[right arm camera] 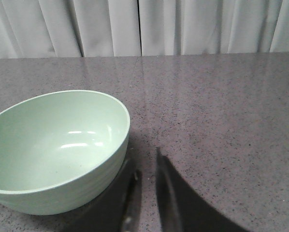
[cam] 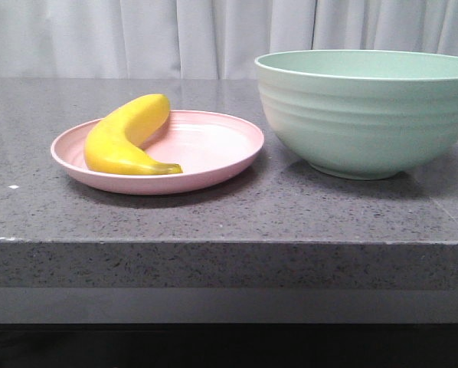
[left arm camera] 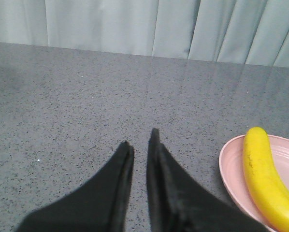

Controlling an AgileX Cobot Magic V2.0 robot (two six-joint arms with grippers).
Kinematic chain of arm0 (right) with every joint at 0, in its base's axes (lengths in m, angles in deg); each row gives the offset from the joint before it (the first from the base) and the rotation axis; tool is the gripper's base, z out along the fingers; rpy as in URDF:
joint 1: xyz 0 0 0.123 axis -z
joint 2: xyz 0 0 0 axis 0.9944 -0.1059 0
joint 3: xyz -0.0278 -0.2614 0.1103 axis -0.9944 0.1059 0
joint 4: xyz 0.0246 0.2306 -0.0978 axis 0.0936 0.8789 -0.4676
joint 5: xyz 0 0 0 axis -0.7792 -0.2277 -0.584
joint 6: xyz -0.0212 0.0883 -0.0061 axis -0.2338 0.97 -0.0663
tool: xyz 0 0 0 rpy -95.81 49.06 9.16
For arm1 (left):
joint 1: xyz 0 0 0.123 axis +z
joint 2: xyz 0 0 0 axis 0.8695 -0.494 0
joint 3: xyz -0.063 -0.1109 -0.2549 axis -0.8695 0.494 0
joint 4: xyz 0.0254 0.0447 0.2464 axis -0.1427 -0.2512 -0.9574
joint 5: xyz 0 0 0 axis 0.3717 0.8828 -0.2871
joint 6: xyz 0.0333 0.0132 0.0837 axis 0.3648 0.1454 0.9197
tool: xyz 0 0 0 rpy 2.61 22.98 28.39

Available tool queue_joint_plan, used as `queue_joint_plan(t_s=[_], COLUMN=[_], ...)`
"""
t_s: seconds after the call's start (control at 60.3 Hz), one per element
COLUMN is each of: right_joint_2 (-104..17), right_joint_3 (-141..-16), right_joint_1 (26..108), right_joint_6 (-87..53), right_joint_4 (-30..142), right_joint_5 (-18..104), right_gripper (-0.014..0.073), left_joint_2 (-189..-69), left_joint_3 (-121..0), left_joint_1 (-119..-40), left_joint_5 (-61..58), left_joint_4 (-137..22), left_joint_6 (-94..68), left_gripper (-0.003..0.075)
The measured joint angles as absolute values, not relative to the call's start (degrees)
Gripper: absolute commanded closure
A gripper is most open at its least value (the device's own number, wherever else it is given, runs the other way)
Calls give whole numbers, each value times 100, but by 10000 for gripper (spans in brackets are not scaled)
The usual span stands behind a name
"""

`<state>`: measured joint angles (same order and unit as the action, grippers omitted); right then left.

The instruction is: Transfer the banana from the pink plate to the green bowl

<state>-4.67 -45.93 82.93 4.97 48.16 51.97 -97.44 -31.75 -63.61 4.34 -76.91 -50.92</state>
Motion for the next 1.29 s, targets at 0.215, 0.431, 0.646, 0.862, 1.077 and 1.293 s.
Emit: queue_joint_plan(t_s=[0.215, 0.431, 0.646, 0.862, 1.077, 1.293], right_joint_2=[-467, -467, -467, -467, -467, -467], right_joint_3=[-4593, -4593, -4593, -4593, -4593, -4593], right_joint_1=[8293, 8293, 8293, 8293, 8293, 8293], right_joint_6=[497, 497, 497, 497, 497, 497], right_joint_4=[4816, 4816, 4830, 4834, 4834, 4834], right_joint_5=[5172, 5172, 5219, 5222, 5222, 5244], right_gripper=[-39, -38, -38, -38, -38, -38], left_joint_2=[-9744, -9757, -10624, -12305, -14004, -15228], left_joint_3=[-3175, -3182, -3779, -4789, -5885, -6767], left_joint_1=[-6361, -6361, -6535, -7634, -8668, -9024], left_joint_5=[434, 434, 1107, 1961, 2492, 2782], left_joint_4=[-7754, -7617, -7533, -7522, -7510, -7510], left_joint_6=[-5092, -5092, -4800, -4779, -5190, -5364], left_gripper=[35, 90, 94, 95, 95, 95])
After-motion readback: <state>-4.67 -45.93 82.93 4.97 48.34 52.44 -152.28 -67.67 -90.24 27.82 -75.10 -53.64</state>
